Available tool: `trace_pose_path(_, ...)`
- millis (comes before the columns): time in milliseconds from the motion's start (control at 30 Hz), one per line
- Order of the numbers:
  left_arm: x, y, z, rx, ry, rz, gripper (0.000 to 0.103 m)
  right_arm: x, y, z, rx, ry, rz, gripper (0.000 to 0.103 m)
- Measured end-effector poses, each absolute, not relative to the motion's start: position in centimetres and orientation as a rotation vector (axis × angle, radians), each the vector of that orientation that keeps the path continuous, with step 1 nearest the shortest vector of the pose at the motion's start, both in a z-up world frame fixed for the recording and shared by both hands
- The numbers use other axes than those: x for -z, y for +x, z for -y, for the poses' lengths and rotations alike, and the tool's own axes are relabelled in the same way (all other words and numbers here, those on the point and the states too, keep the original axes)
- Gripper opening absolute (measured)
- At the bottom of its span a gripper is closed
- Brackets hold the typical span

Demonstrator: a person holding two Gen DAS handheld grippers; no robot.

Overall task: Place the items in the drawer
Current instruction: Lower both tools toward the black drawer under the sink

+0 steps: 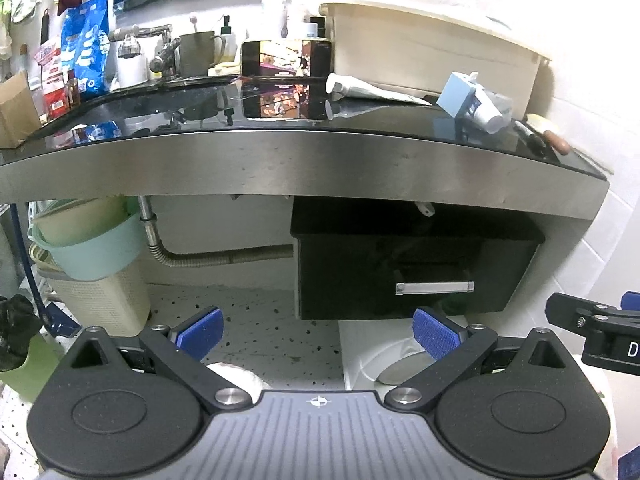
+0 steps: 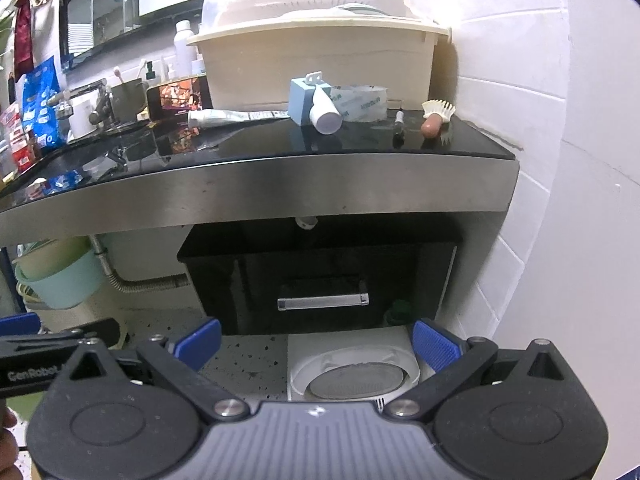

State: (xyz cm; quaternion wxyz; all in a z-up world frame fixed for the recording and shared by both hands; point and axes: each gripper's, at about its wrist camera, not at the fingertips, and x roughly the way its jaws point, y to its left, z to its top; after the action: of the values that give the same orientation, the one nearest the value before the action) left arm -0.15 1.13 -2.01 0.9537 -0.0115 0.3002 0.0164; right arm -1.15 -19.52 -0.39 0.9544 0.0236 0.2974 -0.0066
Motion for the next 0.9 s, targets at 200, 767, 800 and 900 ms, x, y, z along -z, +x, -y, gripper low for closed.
trace_pose_path(200,2.7,0.1,-1.4,-0.056,-0.016,-0.596,0.102,1.0,-1.2,19.9,0.041,0.045,-0.561,0.103)
trace_pose_path(767,4.5,0.5,-1.5,0.004,-0.009,-0.586,0.102,3.2,-1.4,20.7,0.002,0.069,-0.508,0.103)
trace_pose_path(800,4.6,0.5,-1.5,0.003,-0.005,-0.58,0.102,3.3,-1.3,20.7,0.002,0.07,-0.517,0.103)
trace_pose_path(900,4.8,0.3,-1.4,0.001,0.005,-0.563,0.102,3.6,-1.1,20.8,-0.018,0.082,-0.527,0.103)
